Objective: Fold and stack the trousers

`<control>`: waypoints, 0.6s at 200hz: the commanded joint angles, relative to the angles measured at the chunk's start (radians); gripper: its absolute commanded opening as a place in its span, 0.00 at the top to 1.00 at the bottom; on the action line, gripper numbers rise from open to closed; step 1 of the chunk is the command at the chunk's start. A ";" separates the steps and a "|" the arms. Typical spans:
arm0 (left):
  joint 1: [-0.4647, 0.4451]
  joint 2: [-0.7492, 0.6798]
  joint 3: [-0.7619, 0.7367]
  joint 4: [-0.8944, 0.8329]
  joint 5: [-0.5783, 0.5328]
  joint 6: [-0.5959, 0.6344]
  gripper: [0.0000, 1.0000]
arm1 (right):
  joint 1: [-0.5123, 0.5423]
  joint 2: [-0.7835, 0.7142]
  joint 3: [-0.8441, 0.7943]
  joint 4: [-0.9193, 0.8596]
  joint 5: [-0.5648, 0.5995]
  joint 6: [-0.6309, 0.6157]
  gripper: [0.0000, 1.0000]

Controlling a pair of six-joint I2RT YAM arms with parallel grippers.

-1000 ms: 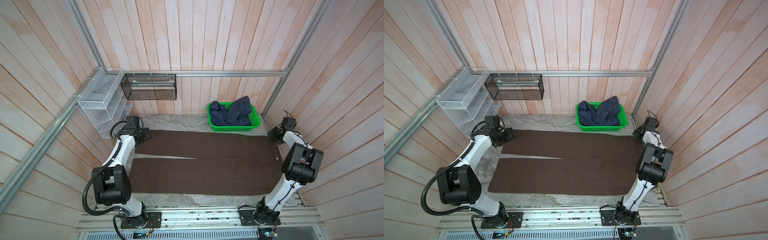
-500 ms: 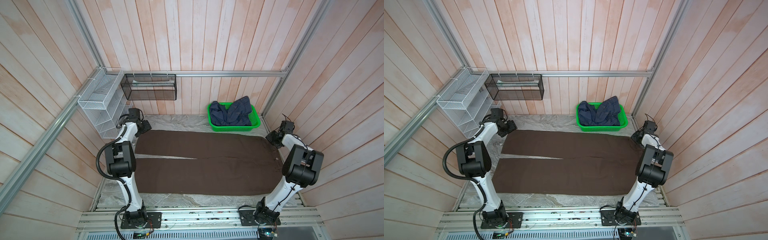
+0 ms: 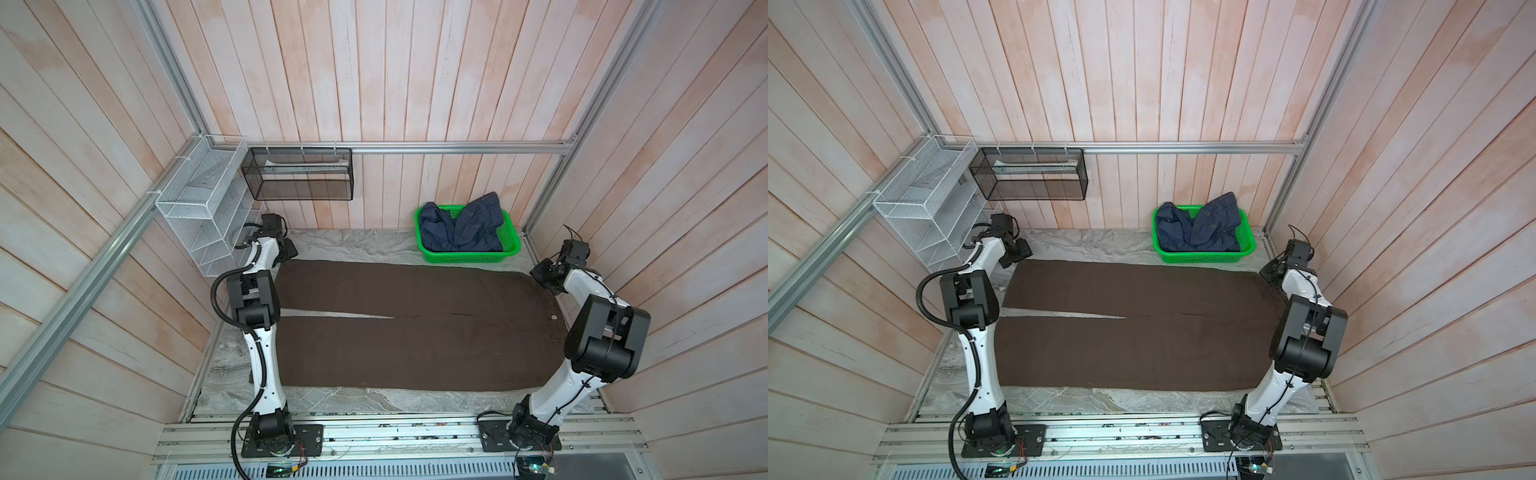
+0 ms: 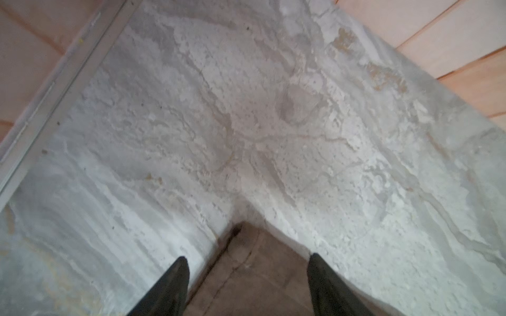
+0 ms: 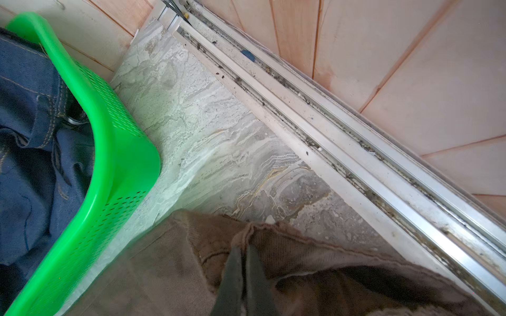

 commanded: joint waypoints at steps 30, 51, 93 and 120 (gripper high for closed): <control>0.006 0.124 0.173 -0.100 0.001 0.039 0.34 | 0.030 -0.032 -0.016 -0.001 -0.020 -0.005 1.00; 0.008 0.130 0.155 -0.103 0.009 0.041 0.38 | 0.031 -0.035 -0.014 -0.001 -0.019 -0.003 1.00; 0.016 0.136 0.139 -0.105 0.020 0.047 0.47 | 0.032 -0.040 -0.012 -0.007 -0.016 -0.006 1.00; 0.016 0.142 0.139 -0.114 0.027 0.050 0.55 | 0.031 -0.044 -0.015 -0.009 -0.018 -0.006 1.00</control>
